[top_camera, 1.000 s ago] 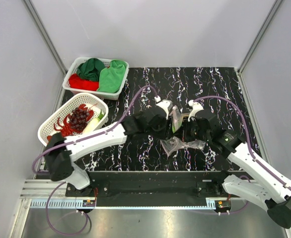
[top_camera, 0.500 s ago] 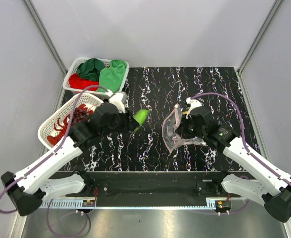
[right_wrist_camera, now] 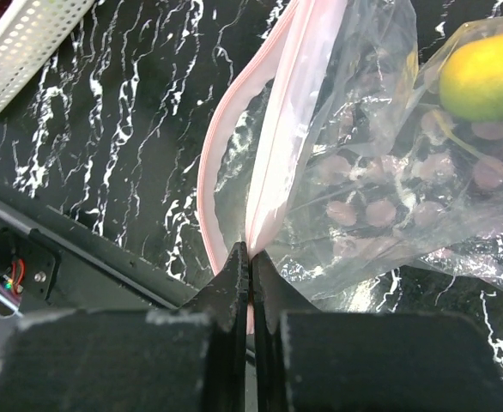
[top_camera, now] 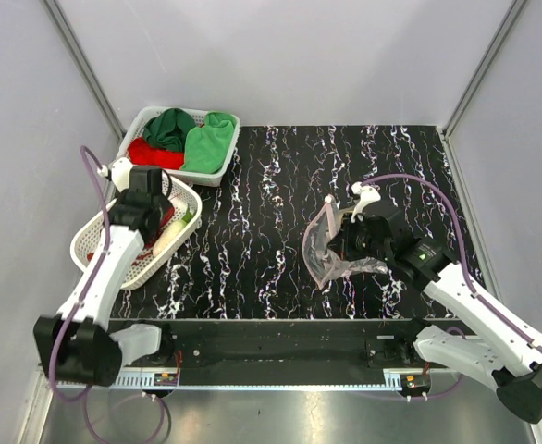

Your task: Open the zip-top bag and remove the fake food

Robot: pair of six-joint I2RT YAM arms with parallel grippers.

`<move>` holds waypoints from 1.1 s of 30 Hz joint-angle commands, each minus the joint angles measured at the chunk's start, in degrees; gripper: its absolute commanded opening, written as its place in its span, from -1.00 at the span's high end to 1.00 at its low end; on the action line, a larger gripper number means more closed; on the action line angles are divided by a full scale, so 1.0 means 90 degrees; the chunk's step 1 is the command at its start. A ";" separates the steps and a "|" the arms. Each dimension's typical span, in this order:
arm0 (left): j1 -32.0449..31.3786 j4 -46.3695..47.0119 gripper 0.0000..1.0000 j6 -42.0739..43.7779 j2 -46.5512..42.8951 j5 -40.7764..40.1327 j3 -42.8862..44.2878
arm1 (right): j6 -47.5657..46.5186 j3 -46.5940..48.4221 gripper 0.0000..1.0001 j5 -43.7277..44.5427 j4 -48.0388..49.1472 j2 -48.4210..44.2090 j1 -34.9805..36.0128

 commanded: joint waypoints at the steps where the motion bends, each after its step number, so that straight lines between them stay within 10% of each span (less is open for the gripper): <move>1: 0.0362 0.0669 1.00 -0.0271 0.0708 -0.0224 0.0113 | -0.0117 0.0346 1.00 -0.0328 0.0032 -0.0119 -0.0001; 5: 0.0460 0.1058 0.90 -0.0184 0.1169 -0.0126 0.0191 | -0.0107 0.0376 1.00 -0.0495 0.0033 -0.0099 -0.0001; 9: 0.0480 0.1226 -0.15 -0.0027 0.1462 0.0108 0.0172 | -0.0068 0.0366 1.00 -0.0622 0.0052 -0.0119 -0.0001; 14: 0.0480 0.1235 -0.71 -0.0144 0.1210 0.0480 -0.0033 | -0.0058 0.0366 1.00 -0.0778 0.0052 -0.0060 -0.0001; 24: -0.0866 0.2464 -0.26 -0.0075 -0.0770 0.3484 -0.1262 | 0.0088 0.0590 1.00 -0.1324 0.0159 0.0086 -0.0001; 33: -0.3942 0.5054 0.20 -0.0769 -0.1156 0.3461 -0.2134 | 0.0439 0.0727 1.00 -0.2290 0.0637 0.0428 -0.0001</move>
